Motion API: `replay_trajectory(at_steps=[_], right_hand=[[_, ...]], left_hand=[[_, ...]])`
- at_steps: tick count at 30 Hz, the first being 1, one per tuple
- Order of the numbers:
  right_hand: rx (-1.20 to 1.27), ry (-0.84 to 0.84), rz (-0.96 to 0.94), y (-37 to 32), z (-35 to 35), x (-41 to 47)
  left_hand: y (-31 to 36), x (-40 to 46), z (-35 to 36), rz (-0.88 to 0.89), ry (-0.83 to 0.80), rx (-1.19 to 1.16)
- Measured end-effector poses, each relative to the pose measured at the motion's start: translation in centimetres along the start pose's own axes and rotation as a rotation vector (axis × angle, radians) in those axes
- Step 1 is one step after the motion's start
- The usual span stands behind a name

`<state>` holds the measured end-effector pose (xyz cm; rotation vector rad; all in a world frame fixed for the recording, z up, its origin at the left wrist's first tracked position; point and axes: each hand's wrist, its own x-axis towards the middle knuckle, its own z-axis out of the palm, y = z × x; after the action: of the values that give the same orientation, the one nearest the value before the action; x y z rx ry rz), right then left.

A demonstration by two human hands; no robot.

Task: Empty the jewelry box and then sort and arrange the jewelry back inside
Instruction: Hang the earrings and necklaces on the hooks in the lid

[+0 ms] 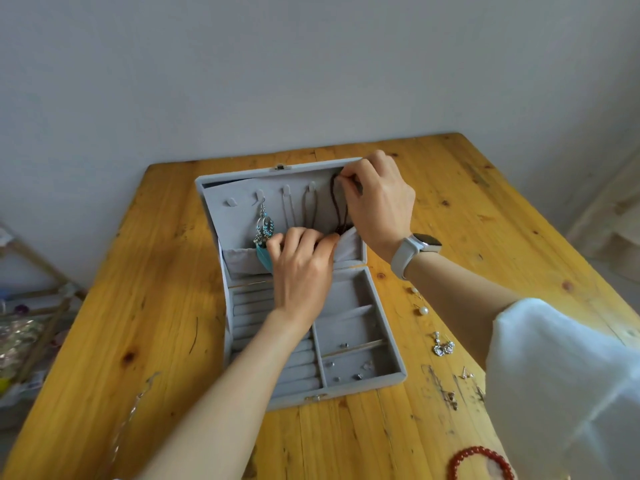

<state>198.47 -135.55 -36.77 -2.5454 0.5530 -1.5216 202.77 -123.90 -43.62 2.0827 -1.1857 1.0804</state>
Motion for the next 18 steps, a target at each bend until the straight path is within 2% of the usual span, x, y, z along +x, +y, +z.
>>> replay_trajectory(at_steps=[4, 12, 18], right_hand=[[-0.064, 0.009, -0.065, 0.2, 0.1, -0.3], [-0.261, -0.047, -0.041, 0.6, 0.5, -1.5], [-0.177, -0.033, -0.119, 0.7, 0.3, -1.2]], left_hand=[[-0.2, -0.1, -0.1, 0.017, 0.002, -0.016], [0.1, 0.0, -0.2, 0.004, -0.019, -0.023], [0.2, 1.1, -0.5, -0.095, -0.024, -0.081]])
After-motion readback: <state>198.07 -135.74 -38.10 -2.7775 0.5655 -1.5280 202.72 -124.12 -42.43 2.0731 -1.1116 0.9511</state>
